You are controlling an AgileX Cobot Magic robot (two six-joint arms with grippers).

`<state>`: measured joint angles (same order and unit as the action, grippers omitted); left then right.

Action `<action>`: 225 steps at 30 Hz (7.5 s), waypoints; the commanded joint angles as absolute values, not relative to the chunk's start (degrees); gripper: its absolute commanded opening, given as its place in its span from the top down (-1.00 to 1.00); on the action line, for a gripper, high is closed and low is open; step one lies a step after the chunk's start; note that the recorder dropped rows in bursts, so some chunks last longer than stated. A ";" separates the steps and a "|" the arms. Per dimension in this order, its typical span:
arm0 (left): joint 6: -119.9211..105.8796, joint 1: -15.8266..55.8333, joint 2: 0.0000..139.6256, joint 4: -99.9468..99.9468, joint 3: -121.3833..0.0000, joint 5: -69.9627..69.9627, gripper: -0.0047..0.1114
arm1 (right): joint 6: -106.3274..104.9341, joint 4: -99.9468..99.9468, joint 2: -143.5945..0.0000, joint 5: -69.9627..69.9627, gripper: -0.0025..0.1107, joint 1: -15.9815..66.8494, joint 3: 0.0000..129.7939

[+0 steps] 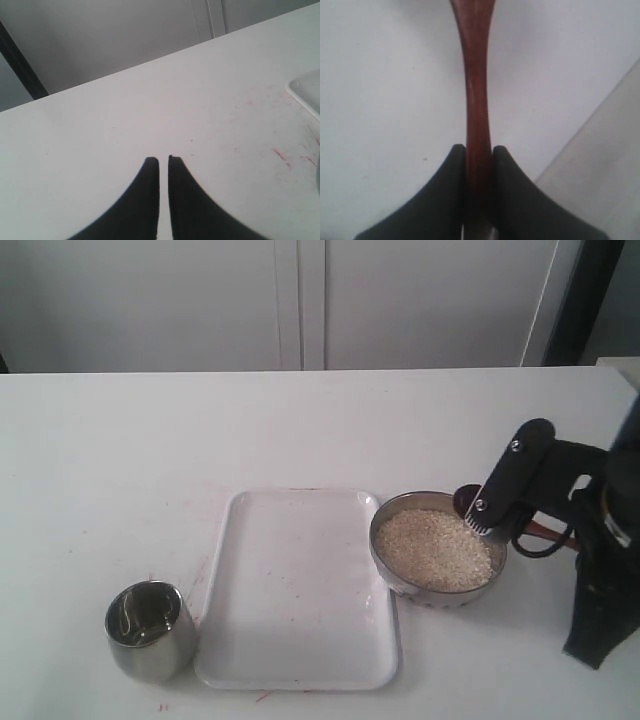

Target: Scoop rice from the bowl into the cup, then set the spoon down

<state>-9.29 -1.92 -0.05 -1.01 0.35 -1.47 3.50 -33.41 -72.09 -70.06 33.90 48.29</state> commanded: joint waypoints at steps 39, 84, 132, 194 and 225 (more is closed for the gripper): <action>-9.21 -1.53 0.00 -0.51 0.00 -1.14 0.67 | 6.40 -73.73 -102.50 -69.96 0.96 36.49 50.19; -9.21 -1.53 0.00 -0.51 0.00 -1.14 0.67 | -6.53 -26.95 -101.75 -69.96 0.96 27.62 64.00; -9.21 -1.53 0.00 -0.51 0.00 -1.14 0.67 | 1.04 -12.71 -78.92 -52.45 0.96 25.65 48.57; -9.21 -1.53 0.00 -0.51 0.00 -1.14 0.67 | 6.63 -16.44 -99.36 -69.96 0.96 62.46 80.30; -9.21 -1.53 0.00 -0.51 0.00 -1.14 0.67 | 2.72 -38.14 -109.75 -69.96 0.96 63.52 82.16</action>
<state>-9.29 -1.92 -0.05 -1.01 0.35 -1.47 3.04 -36.56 -109.29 -69.86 63.40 81.71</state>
